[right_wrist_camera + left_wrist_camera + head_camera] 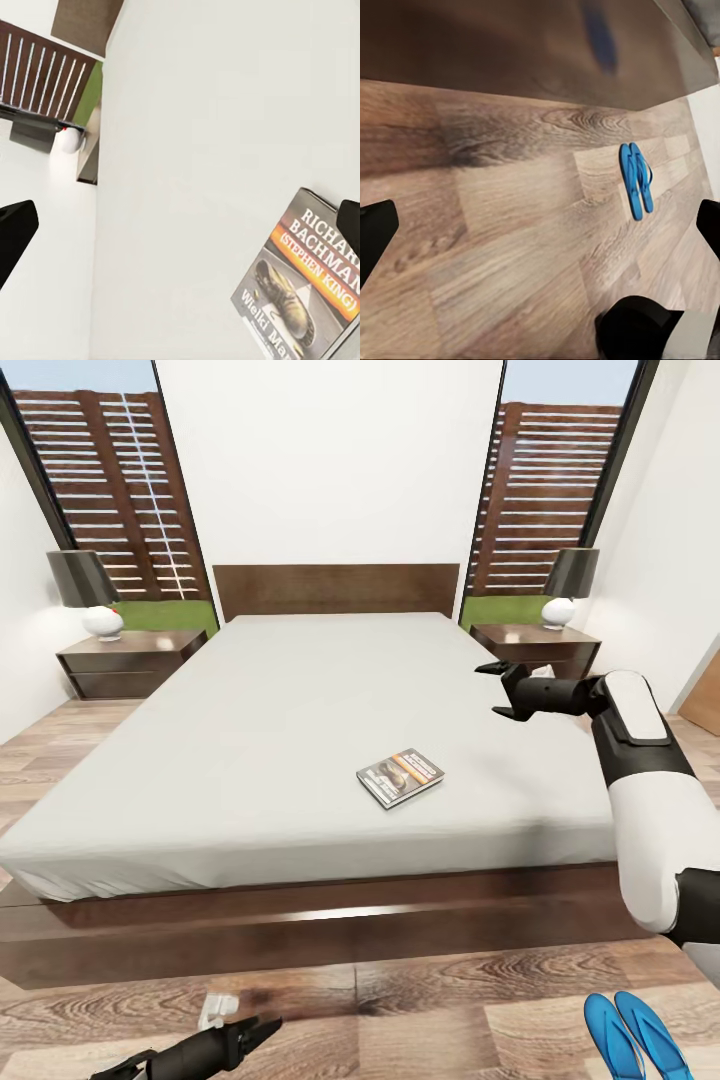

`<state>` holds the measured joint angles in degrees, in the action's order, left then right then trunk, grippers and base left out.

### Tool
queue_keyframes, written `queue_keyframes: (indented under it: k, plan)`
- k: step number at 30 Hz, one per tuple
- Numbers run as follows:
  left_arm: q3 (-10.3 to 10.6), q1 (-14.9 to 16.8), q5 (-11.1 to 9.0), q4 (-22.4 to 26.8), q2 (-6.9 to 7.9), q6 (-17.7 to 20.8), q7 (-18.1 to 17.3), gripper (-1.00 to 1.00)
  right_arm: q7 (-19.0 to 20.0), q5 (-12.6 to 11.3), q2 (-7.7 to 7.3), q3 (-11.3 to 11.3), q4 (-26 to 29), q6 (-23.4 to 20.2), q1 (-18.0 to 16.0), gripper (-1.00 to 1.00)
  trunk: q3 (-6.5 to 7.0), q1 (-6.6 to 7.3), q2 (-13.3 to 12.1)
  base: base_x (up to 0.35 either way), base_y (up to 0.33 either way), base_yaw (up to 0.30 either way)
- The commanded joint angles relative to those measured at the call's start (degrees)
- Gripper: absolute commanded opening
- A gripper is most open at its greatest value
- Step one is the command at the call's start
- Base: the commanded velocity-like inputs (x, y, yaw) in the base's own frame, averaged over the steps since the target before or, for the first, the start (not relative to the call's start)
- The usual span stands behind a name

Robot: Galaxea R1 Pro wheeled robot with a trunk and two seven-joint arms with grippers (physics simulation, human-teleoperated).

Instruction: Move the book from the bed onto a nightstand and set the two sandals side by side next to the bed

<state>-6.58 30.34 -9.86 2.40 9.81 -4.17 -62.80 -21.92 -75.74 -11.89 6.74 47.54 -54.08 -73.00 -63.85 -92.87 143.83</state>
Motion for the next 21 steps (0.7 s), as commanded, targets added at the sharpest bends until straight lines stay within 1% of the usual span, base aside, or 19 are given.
queue_keyframes:
  k: [1, 10, 11, 15, 21]
  plan:
    - [-0.48, -0.17, 0.56, -0.08, 0.12, -0.44, -0.16, 1.00, -0.53, -0.62, 0.03, 0.09, 0.01, -0.19, -0.04, 1.00, -0.05, 0.01, 0.02, 0.000, 0.000, 0.000]
    - [-0.53, -1.46, 1.05, -0.11, 0.93, -0.55, -0.89, 1.00, 0.27, -1.15, 0.19, 0.06, -0.08, -0.43, 0.02, 1.00, -0.05, 0.01, 0.02, 0.000, 0.000, 0.000]
    - [-0.52, -1.59, 1.06, -0.12, 0.95, -0.57, -0.98, 1.00, 0.31, -0.95, 0.54, 0.01, -0.12, -0.49, 0.04, 1.00, -0.05, 0.01, 0.02, 0.000, 0.000, 0.000]
    - [-0.53, -1.71, 1.12, -0.13, 0.87, -0.57, -1.00, 1.00, 0.26, -0.87, 0.93, -0.03, -0.15, -0.51, 0.01, 1.00, -0.05, 0.01, 0.02, 0.000, 0.000, 0.000]
    - [-0.54, -2.54, 1.11, -0.18, 0.84, -0.58, -1.01, 1.00, 0.30, -0.86, 1.26, -0.01, -0.16, -0.50, -0.02, 1.00, -0.05, 0.01, 0.02, 0.000, 0.000, 0.000]
